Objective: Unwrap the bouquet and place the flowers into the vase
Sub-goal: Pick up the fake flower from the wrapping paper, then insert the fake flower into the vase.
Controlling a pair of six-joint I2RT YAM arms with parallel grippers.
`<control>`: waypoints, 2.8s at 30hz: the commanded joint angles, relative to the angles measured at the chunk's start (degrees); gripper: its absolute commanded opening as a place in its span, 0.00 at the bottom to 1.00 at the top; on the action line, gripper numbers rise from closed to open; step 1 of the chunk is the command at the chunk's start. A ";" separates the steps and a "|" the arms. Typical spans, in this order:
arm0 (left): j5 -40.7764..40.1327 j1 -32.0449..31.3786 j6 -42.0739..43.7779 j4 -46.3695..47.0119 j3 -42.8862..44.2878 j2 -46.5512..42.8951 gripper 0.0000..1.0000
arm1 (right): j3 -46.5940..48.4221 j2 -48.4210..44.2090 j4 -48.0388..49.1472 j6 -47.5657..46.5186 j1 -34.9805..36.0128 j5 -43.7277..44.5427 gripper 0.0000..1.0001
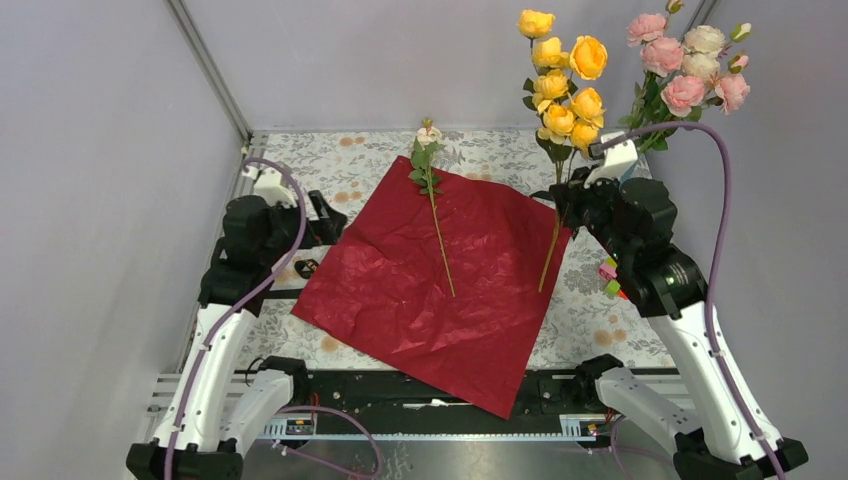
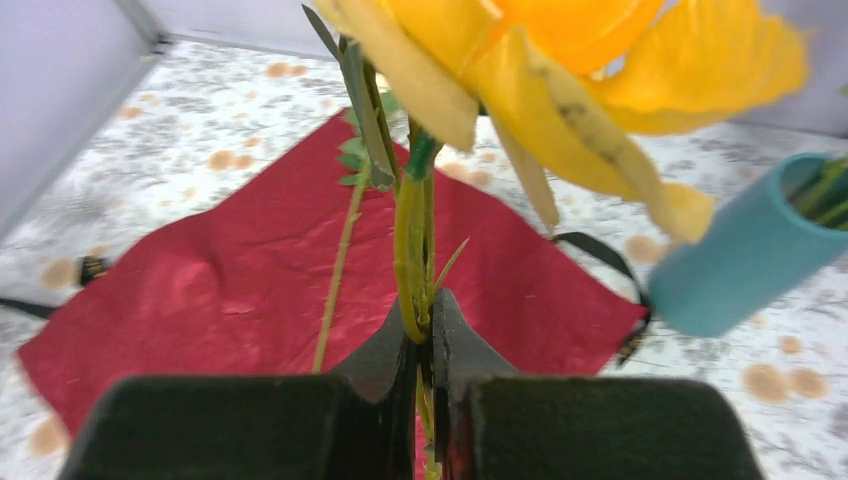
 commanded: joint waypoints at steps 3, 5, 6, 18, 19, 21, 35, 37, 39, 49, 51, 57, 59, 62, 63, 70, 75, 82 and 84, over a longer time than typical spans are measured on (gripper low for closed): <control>-0.06 10.55 4.37 -0.19 0.96 0.77 0.97 | 5.89 6.88 5.25 -11.52 -2.36 10.55 0.00; -0.31 11.77 5.06 0.25 0.44 0.91 0.97 | 6.89 9.10 8.17 -10.96 -6.73 6.12 0.00; -0.24 12.85 5.42 0.16 0.20 0.84 0.97 | 7.11 9.93 10.13 -10.02 -9.33 1.94 0.00; -3.24 13.68 6.54 -0.89 -0.82 -0.82 0.97 | 11.96 21.37 32.25 -5.82 -26.47 -11.56 0.00; -3.26 13.68 6.44 -0.96 -0.76 -0.88 0.97 | 13.22 22.81 32.72 -6.04 -27.13 -11.54 0.00; -3.38 13.70 6.35 -0.99 -0.72 -1.05 0.97 | 15.91 24.87 33.07 -6.81 -28.29 -11.21 0.00; -4.27 13.76 6.40 -1.07 -1.14 -1.41 0.96 | 25.97 34.61 36.02 -9.42 -34.78 -10.16 0.00; -4.77 13.70 6.92 -1.15 -1.32 -1.45 0.96 | 26.45 35.13 35.80 -10.03 -35.22 -10.49 0.00; -5.27 13.75 7.23 -1.37 -1.41 -1.33 0.96 | 26.47 35.39 35.88 -10.60 -35.33 -10.59 0.00; -3.92 13.86 4.41 0.49 -1.91 -2.01 0.96 | 25.49 37.75 37.86 -17.73 -35.34 -10.28 0.00; -1.92 14.08 3.02 2.42 -2.98 -2.32 0.96 | 25.99 38.33 37.90 -18.42 -35.34 -10.62 0.00; -1.19 14.65 2.99 2.25 -3.16 -1.55 0.96 | 25.03 39.89 40.17 -17.75 -35.34 -11.85 0.00; -1.02 14.73 2.89 2.35 -3.39 -1.60 0.96 | 24.04 40.48 41.35 -17.32 -35.34 -12.13 0.00; -0.82 14.74 2.79 2.52 -3.68 -1.57 0.96 | 23.07 41.49 42.74 -16.46 -35.34 -13.01 0.00; -0.79 14.74 2.79 2.53 -3.71 -1.51 0.96 | 22.69 41.71 43.11 -16.18 -35.34 -13.20 0.00; 0.42 15.24 2.53 3.04 -3.71 -0.85 0.96 | 13.51 40.08 49.63 -15.12 -35.26 -12.91 0.00; 1.26 15.36 2.26 3.30 -3.88 -0.88 0.96 | 8.49 39.22 51.65 -15.27 -35.25 -13.94 0.00; 1.85 15.39 2.26 3.40 -4.15 -1.44 0.96 | 4.31 39.28 53.25 -16.15 -35.25 -16.12 0.00; 1.99 15.36 2.26 3.41 -4.23 -1.61 0.96 | 3.54 39.63 53.37 -15.72 -35.25 -16.27 0.00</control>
